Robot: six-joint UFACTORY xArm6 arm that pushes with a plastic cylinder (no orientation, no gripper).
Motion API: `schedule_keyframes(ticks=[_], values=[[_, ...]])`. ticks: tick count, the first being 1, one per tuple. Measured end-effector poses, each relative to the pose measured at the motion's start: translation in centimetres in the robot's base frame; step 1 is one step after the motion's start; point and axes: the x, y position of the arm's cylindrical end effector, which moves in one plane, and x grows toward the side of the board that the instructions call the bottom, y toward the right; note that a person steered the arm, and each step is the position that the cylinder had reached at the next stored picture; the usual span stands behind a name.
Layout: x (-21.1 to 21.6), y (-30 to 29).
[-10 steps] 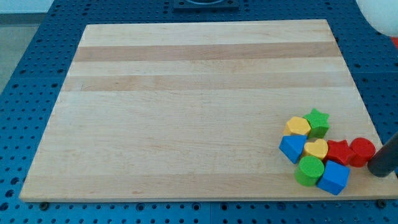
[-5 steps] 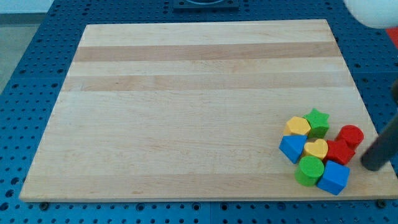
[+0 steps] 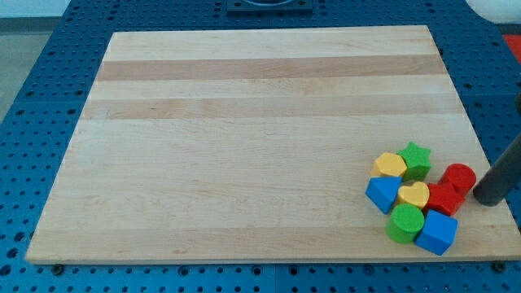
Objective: Push the red star closer to green star
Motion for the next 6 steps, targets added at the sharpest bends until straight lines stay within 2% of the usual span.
schedule_keyframes(ticks=[4, 6], values=[[-0.3, -3.2], [-0.2, -0.1]])
